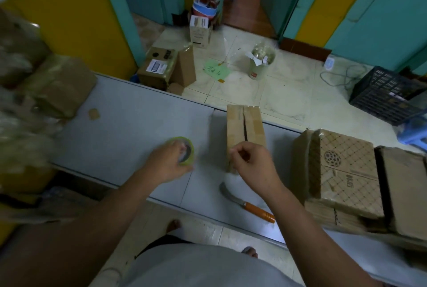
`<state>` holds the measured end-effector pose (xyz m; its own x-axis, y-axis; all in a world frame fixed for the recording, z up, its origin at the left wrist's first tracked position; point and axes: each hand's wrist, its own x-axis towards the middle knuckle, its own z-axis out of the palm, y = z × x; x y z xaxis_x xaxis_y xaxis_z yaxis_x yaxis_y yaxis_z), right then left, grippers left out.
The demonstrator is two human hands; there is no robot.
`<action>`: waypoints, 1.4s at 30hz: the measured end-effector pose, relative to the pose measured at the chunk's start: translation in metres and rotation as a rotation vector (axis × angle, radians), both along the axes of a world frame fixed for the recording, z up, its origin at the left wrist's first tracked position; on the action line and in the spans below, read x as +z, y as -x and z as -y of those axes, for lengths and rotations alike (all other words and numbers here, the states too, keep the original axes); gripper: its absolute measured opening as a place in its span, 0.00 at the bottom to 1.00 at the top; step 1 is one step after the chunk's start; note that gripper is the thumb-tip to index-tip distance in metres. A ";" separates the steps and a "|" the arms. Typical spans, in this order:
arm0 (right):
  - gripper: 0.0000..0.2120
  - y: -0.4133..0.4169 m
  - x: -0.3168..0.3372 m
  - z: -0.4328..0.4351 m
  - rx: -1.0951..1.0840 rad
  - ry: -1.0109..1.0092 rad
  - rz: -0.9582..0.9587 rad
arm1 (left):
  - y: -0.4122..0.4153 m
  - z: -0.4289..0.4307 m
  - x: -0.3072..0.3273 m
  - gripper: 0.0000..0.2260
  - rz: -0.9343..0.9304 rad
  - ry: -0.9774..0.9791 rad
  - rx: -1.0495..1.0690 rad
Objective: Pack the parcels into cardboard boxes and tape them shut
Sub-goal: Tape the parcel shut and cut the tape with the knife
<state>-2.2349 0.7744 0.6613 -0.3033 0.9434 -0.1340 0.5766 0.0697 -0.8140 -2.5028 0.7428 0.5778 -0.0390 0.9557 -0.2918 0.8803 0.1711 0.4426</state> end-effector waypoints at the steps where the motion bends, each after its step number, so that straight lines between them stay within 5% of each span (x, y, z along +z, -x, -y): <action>1: 0.10 0.004 -0.001 -0.002 0.003 -0.002 0.002 | 0.003 0.008 -0.006 0.28 -0.118 0.070 -0.044; 5: 0.09 0.017 -0.002 -0.007 0.040 -0.023 0.003 | 0.004 0.018 -0.018 0.07 -0.291 -0.069 -0.099; 9: 0.03 0.023 -0.003 -0.013 0.115 -0.084 0.006 | 0.009 0.024 -0.002 0.06 -0.086 -0.348 -0.104; 12: 0.27 0.021 0.001 -0.018 0.191 -0.070 0.057 | 0.007 0.029 0.032 0.09 0.008 -0.460 -0.247; 14: 0.35 0.020 0.006 -0.020 0.247 -0.055 0.047 | 0.001 0.030 0.051 0.09 0.024 -0.504 -0.323; 26: 0.05 0.002 0.017 -0.013 0.052 -0.214 -0.190 | -0.027 0.023 0.082 0.12 0.060 -0.442 -0.377; 29: 0.08 -0.007 0.018 -0.013 0.065 -0.125 -0.162 | -0.034 0.025 0.087 0.17 0.184 -0.378 -0.329; 32: 0.09 -0.022 0.027 -0.010 0.079 0.011 -0.240 | -0.036 0.018 0.093 0.12 0.295 -0.387 -0.297; 37: 0.06 -0.051 0.038 -0.003 0.076 0.128 -0.416 | -0.019 -0.001 0.092 0.39 0.158 -0.372 -0.020; 42: 0.09 -0.080 0.037 -0.007 -0.117 0.309 -0.584 | -0.013 -0.009 0.092 0.36 0.232 -0.373 -0.070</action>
<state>-2.1550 0.7818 0.6986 -0.3063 0.9192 -0.2476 0.0246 -0.2523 -0.9673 -2.4900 0.7517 0.6694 0.0553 0.9952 0.0804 0.7539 -0.0944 0.6502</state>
